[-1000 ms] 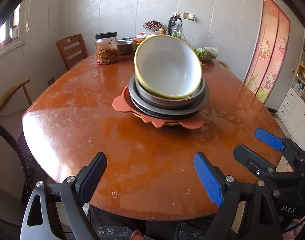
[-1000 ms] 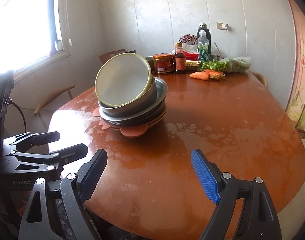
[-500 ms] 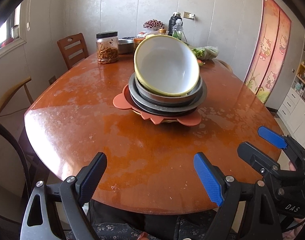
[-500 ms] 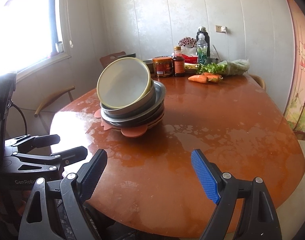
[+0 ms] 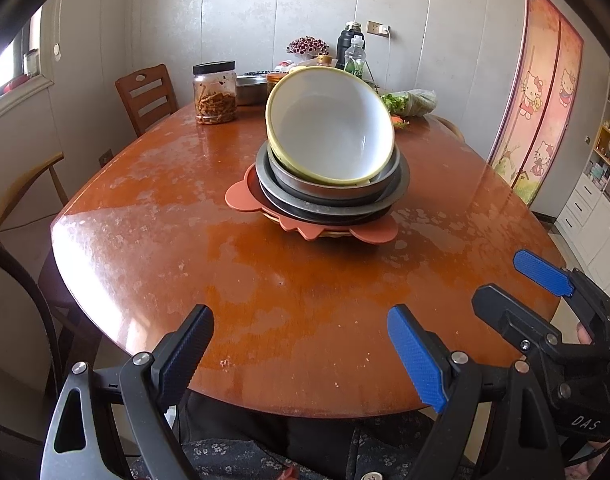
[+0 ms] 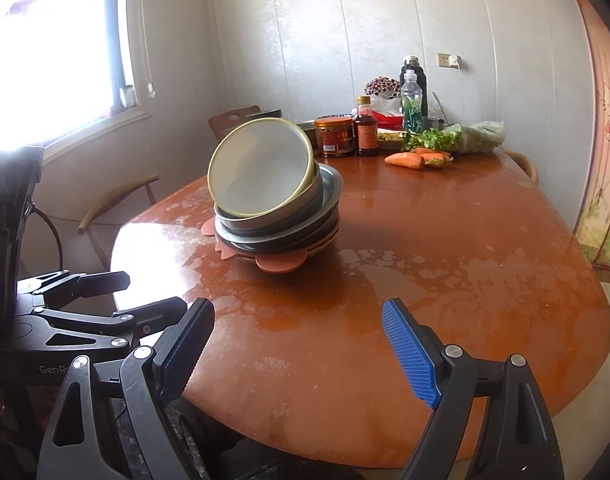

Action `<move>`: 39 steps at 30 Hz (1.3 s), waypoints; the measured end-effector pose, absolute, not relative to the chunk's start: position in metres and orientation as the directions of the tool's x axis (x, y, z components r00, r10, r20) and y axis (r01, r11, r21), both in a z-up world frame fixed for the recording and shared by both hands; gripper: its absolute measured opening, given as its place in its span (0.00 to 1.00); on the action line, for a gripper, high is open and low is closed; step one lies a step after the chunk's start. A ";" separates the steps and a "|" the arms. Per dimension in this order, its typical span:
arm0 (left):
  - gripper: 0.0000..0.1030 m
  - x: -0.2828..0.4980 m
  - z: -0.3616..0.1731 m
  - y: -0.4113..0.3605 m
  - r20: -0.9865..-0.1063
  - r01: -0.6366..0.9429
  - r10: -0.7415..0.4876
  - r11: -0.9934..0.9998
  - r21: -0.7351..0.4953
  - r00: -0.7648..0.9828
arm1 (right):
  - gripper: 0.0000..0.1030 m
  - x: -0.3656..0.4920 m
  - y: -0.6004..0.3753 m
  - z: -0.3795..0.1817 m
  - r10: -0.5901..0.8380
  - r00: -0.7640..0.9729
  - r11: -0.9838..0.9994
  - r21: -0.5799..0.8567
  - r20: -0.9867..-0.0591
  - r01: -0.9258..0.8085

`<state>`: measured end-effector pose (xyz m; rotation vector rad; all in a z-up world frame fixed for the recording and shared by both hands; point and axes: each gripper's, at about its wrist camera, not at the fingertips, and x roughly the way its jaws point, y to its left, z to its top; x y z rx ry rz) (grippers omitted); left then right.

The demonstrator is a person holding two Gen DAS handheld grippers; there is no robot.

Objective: Organize plates and bowls

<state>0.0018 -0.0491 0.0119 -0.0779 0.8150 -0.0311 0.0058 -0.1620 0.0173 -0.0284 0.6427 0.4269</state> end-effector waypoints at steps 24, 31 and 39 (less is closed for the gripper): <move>0.86 0.004 0.003 -0.050 -0.738 0.005 -0.063 0.997 -0.080 0.671 | 0.85 0.006 -0.163 0.013 0.376 0.708 0.915 0.120 -0.598 -0.384; 0.86 0.004 0.002 -0.050 -0.741 0.007 -0.065 0.997 -0.081 0.669 | 0.85 0.006 -0.163 0.013 0.376 0.707 0.915 0.121 -0.599 -0.385; 0.86 0.005 0.001 -0.049 -0.745 0.000 -0.054 0.997 -0.072 0.664 | 0.85 0.007 -0.163 0.011 0.379 0.705 0.915 0.131 -0.599 -0.381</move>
